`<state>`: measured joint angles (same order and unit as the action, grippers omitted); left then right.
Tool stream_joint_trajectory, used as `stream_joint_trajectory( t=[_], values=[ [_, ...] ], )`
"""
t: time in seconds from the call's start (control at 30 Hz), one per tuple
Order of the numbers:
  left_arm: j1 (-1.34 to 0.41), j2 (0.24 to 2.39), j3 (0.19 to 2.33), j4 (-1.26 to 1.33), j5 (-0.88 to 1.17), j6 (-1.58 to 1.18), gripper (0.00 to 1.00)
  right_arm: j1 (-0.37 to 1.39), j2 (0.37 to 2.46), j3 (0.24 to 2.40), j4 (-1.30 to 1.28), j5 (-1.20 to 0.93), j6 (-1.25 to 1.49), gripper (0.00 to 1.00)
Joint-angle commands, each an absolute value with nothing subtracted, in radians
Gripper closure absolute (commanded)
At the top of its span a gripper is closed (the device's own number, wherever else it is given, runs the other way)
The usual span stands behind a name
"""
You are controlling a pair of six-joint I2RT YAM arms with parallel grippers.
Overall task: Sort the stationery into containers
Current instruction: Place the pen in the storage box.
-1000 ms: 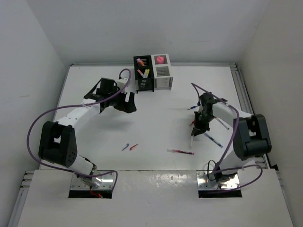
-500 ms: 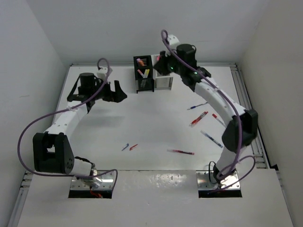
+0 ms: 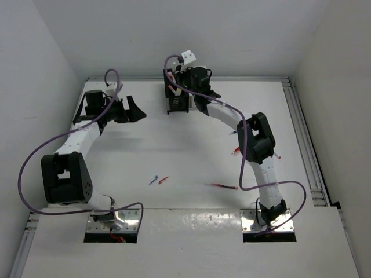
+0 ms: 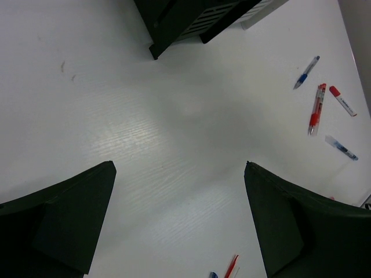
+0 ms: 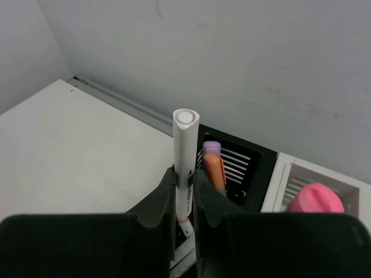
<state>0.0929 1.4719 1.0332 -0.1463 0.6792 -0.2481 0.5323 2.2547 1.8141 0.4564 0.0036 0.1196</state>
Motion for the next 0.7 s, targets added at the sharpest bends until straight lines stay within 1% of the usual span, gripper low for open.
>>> stream_joint_trajectory(
  t=[0.0, 0.33, 0.37, 0.4, 0.47, 0.5, 0.57, 0.63, 0.67],
  values=[
    [0.120, 1.474, 1.074, -0.097, 0.722, -0.247, 0.00, 0.528, 2.227, 1.796, 0.650, 0.043, 0.109, 1.00],
    [0.127, 1.520, 1.095, -0.110, 0.742, -0.247, 0.00, 0.503, 2.223, 1.703, 0.459, -0.074, 0.291, 1.00],
    [0.127, 1.523, 1.095, -0.112, 0.742, -0.245, 0.00, 0.505, 2.224, 1.701, 0.437, -0.090, 0.293, 0.96],
    [0.127, 1.522, 1.095, -0.115, 0.744, -0.242, 0.00, 0.508, 2.229, 1.703, 0.420, -0.118, 0.285, 0.73],
    [0.127, 1.520, 1.104, -0.121, 0.739, -0.235, 0.00, 0.503, 2.224, 1.697, 0.387, -0.129, 0.278, 0.46],
    [0.127, 1.520, 1.112, -0.127, 0.738, -0.230, 0.00, 0.496, 2.217, 1.698, 0.382, -0.129, 0.281, 0.34],
    [0.127, 1.519, 1.144, -0.156, 0.732, -0.204, 0.00, 0.479, 2.168, 1.709, 0.354, -0.129, 0.284, 0.34],
    [0.127, 1.506, 1.163, -0.169, 0.724, -0.189, 0.00, 0.437, 2.113, 1.727, 0.296, -0.143, 0.282, 0.48],
    [0.127, 1.502, 1.169, -0.167, 0.729, -0.175, 0.00, 0.416, 2.082, 1.738, 0.260, -0.164, 0.278, 0.52]
  ],
)
